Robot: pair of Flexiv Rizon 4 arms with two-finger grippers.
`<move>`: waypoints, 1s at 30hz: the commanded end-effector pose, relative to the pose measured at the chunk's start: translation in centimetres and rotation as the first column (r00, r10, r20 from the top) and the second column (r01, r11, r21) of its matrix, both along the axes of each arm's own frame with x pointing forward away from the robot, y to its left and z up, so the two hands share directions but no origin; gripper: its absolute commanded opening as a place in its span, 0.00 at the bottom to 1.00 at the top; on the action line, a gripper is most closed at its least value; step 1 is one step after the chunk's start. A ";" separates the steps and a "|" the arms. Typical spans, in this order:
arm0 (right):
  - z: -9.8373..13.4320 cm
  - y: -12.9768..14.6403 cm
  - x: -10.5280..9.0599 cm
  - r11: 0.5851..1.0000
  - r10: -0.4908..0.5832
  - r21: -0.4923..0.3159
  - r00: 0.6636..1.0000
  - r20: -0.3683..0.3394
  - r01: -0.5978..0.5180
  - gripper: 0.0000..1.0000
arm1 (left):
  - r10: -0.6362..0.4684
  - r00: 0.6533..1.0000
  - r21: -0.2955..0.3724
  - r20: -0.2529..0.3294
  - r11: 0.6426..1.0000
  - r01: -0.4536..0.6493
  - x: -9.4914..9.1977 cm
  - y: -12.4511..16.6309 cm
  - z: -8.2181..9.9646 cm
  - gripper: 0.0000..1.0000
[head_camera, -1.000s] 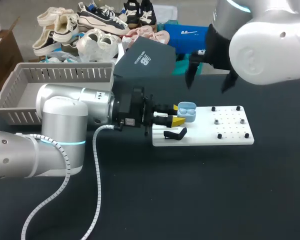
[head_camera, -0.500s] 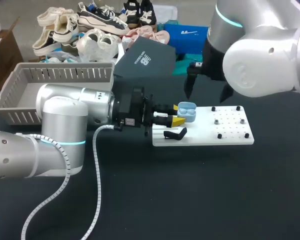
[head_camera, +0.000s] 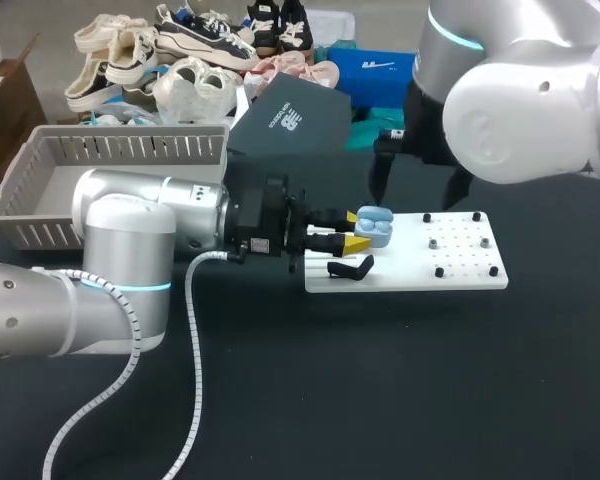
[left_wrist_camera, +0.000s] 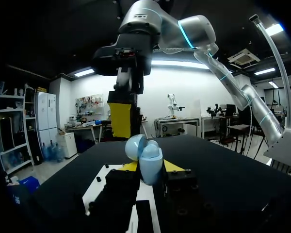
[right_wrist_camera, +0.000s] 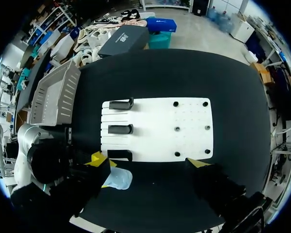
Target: Pick up each earbud case from the left stands, insert the matching earbuds, close the lid, and place the case in the box.
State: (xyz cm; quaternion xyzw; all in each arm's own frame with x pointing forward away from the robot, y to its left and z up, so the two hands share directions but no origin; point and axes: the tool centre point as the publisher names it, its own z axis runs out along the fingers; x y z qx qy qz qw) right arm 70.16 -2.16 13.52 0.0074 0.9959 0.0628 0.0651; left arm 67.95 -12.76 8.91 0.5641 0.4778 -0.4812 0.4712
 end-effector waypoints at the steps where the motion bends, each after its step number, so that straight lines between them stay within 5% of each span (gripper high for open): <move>1: 0.2 -0.1 -0.9 1.000 0.001 0.006 1.000 -0.001 -0.001 1.00 | 0.003 1.000 -0.002 0.002 1.000 -0.003 0.1 0.0 0.2 0.00; 21: 1.0 0.0 -2.9 0.997 0.043 0.059 0.998 -0.044 -0.040 1.00 | 0.003 1.000 -0.002 0.002 1.000 -0.003 0.1 0.0 0.2 0.00; 30: 3.0 0.0 -1.4 0.993 0.013 0.115 0.998 0.065 -0.020 1.00 | 0.003 1.000 -0.002 0.002 1.000 -0.003 0.1 0.0 0.2 0.00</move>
